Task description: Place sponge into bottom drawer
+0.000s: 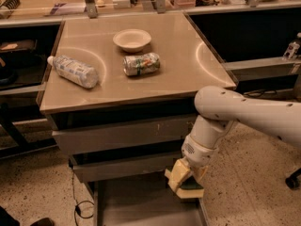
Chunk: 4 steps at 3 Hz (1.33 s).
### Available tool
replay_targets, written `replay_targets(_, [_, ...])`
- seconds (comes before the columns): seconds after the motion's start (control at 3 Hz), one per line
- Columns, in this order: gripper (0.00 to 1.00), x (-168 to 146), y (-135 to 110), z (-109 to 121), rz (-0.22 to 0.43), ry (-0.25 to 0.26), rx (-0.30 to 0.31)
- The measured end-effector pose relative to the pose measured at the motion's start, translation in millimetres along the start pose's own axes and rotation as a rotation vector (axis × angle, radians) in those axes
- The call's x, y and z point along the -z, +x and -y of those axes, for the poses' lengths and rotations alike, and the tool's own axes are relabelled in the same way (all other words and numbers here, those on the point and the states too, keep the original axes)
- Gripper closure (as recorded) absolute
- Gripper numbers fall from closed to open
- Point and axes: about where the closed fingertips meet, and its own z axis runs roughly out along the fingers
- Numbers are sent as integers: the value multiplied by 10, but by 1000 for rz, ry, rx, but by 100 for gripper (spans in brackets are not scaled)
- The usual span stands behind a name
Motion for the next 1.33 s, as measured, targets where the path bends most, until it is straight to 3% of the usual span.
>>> replay_targets(0.33, [100, -630, -17, 33, -33, -96, -53])
replay_targets(0.67, [100, -1144, -187, 174, -20, -160, -110])
replay_targets(1.0, [100, -1574, -324, 237, -51, -217, -157])
replay_targets(1.33, [100, -1656, -302, 248, -65, -227, -163])
